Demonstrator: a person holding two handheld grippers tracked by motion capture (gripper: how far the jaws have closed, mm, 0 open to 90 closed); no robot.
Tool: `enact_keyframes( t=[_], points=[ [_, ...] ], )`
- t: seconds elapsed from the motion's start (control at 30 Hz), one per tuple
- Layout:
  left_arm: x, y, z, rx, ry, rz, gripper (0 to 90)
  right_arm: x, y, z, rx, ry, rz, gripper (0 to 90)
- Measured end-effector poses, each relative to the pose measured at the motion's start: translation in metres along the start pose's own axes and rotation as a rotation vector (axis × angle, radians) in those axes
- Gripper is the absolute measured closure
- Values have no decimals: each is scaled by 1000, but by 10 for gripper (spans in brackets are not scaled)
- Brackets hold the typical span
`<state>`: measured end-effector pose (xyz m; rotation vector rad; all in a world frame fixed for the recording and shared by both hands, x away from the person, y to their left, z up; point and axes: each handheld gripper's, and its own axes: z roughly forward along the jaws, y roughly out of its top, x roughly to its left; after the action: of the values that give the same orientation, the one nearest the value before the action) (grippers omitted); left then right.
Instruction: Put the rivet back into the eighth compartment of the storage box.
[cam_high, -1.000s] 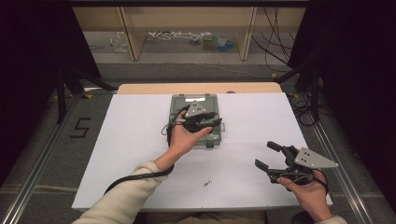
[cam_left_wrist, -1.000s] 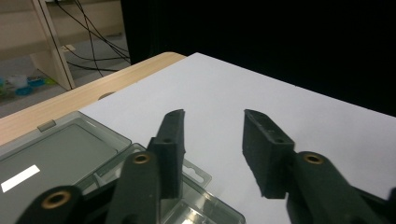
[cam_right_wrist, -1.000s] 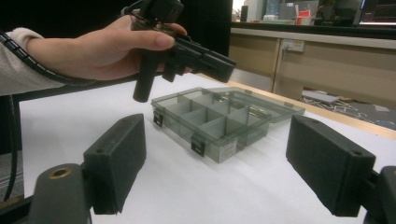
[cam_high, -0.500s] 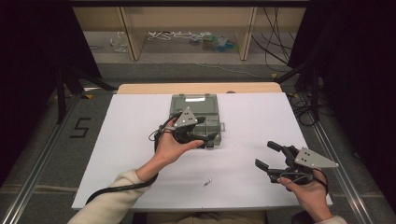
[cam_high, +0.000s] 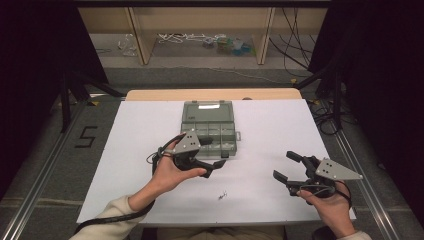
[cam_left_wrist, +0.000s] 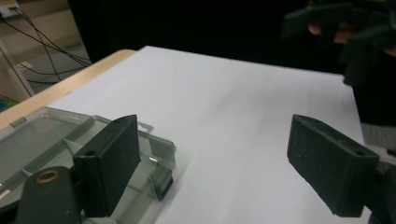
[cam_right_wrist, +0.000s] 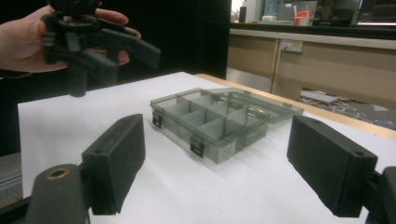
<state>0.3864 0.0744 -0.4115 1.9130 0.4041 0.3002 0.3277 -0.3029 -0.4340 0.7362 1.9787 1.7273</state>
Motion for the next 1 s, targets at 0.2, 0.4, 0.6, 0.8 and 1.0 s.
enact_keyframes(
  t=[0.2, 0.4, 0.6, 0.8, 1.0],
  points=[
    [-15, -5, -7, 96, -26, 102, 218, -1, 0, 0, 10, -6, -11, 204],
    [-25, -12, -8, 242, -70, 185, 249, -2, 0, 0, 1, -13, -28, 203],
    [-35, -12, 2, 424, -148, 261, 255, -1, 0, 0, 15, -4, -9, 203],
    [-48, -12, 19, 552, -215, 326, 272, -1, 0, 0, 14, -16, -10, 203],
    [-58, -11, 36, 651, -276, 397, 323, -1, 0, 0, 17, -8, -8, 203]
  ],
)
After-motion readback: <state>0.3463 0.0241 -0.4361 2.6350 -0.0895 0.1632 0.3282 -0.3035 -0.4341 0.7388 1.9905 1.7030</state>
